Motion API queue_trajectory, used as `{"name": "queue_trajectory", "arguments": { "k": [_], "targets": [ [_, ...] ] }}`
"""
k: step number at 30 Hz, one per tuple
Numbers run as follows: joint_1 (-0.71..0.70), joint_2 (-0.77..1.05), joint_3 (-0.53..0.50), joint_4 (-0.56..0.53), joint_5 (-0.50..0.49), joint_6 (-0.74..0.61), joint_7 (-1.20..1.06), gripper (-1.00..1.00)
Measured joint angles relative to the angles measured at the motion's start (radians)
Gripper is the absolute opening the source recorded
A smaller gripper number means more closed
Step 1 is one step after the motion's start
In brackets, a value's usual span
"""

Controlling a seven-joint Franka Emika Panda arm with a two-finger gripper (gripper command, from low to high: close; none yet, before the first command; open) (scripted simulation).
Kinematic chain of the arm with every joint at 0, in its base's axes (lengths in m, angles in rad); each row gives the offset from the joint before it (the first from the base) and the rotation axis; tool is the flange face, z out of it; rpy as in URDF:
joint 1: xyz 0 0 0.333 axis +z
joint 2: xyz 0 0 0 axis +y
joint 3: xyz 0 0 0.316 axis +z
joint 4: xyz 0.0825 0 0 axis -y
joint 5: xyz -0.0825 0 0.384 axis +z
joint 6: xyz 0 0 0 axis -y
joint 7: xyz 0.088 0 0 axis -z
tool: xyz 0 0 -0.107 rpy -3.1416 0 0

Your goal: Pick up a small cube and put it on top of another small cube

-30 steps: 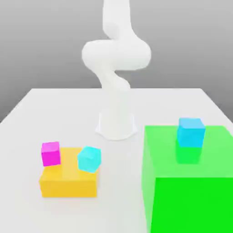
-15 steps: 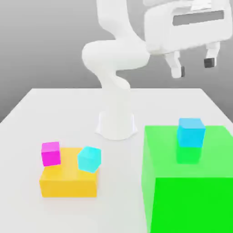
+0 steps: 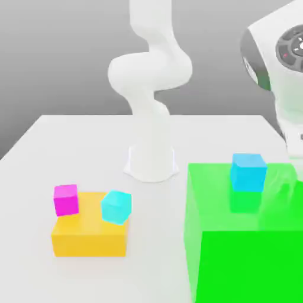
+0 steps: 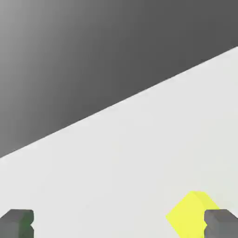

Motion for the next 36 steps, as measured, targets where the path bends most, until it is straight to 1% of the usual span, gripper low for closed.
{"name": "queue_trajectory", "arguments": {
  "k": [3, 12, 17, 21, 24, 27, 30, 33, 36],
  "targets": [
    [0.017, 0.006, 0.045, -0.029, 0.031, 0.003, 0.050, 0.00],
    [0.112, 0.005, 0.158, -0.118, 0.031, 0.121, 0.434, 0.00],
    [0.205, 0.005, 0.189, -0.167, 0.027, 0.189, 0.654, 0.00],
    [0.306, 0.005, 0.190, -0.204, 0.021, 0.246, 0.830, 0.00],
    [0.429, 0.008, 0.140, -0.220, -0.003, 0.298, 0.969, 0.00],
    [0.569, 0.009, 0.053, -0.233, -0.029, 0.349, 1.098, 0.00],
    [0.671, 0.011, -0.038, -0.246, -0.054, 0.395, 1.219, 0.00],
    [0.709, 0.015, -0.123, -0.259, -0.084, 0.445, 1.353, 0.00],
    [0.636, 0.025, -0.171, -0.270, -0.122, 0.508, 1.522, 0.00]
  ]
}}
